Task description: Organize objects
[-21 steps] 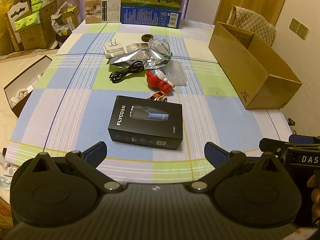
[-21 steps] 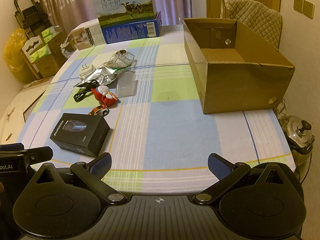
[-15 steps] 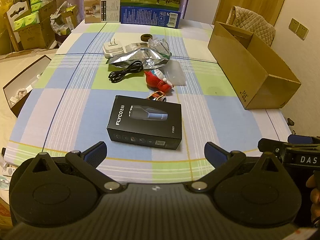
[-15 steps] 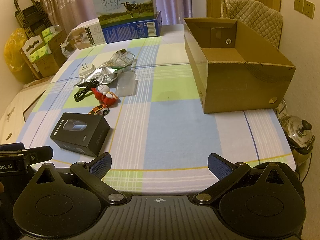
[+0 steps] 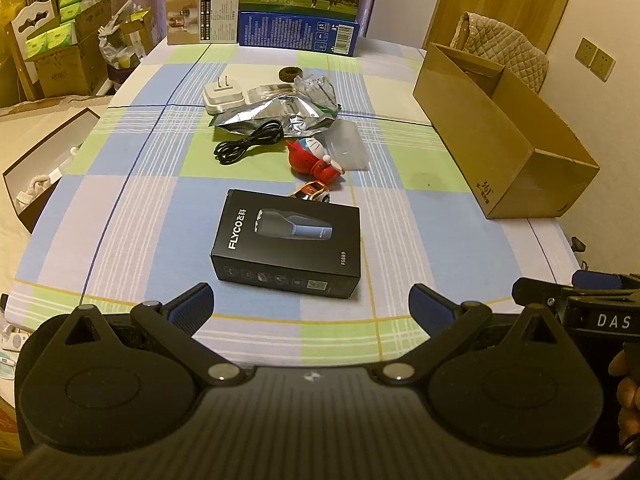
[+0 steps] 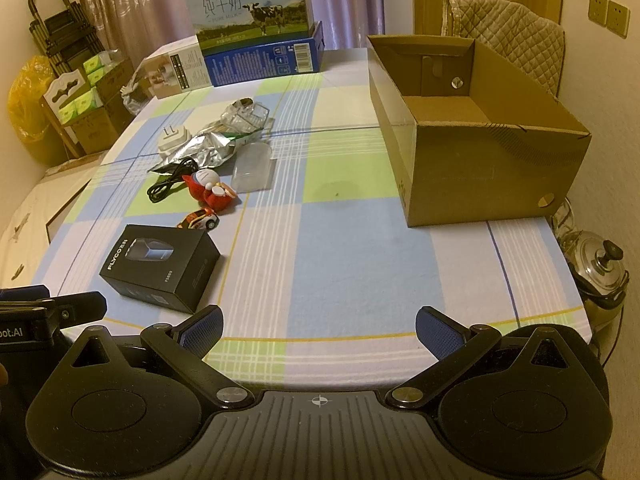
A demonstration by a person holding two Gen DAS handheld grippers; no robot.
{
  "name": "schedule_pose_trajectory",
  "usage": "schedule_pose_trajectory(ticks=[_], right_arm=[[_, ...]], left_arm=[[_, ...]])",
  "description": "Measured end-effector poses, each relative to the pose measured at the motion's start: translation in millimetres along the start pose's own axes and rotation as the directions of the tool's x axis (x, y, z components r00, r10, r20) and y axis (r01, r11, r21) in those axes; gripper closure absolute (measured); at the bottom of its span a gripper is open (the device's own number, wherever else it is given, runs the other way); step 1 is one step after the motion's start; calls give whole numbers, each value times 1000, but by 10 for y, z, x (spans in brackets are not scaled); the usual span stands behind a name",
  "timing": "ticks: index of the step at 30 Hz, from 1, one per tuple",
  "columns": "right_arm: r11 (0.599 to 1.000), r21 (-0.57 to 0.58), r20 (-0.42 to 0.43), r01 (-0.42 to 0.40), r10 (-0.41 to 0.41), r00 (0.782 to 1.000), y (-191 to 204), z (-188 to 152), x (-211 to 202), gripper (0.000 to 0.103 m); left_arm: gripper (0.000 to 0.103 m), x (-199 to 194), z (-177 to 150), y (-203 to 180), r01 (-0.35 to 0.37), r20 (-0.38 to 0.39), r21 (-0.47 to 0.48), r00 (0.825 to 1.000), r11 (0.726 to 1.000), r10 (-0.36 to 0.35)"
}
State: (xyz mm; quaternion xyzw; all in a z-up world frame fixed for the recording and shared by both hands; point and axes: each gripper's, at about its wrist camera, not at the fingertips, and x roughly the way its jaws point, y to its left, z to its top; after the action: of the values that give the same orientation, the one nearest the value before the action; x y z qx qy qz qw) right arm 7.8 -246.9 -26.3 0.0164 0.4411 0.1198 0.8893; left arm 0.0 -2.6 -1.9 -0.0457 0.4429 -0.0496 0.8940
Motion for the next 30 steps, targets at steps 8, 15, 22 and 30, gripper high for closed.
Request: schedule_pose_trajectory(ticks=[8, 15, 22, 30], right_arm=[[1000, 0, 0, -1, 1, 1000, -3, -1, -1, 2], [1000, -2, -2, -1, 1, 1000, 1, 1, 0, 2], [1000, -3, -4, -2, 2, 1000, -1, -2, 2, 2], [999, -30, 6, -21, 21, 1000, 15, 10, 15, 2]], left_arm=[[1, 2, 3, -6, 1, -1, 0, 1000, 1000, -1], [1, 0, 8, -16, 4, -1, -2, 1000, 1000, -4], [1, 14, 12, -12, 14, -4, -1, 1000, 1000, -14], [1, 44, 78, 32, 43, -2, 62, 999, 997, -43]])
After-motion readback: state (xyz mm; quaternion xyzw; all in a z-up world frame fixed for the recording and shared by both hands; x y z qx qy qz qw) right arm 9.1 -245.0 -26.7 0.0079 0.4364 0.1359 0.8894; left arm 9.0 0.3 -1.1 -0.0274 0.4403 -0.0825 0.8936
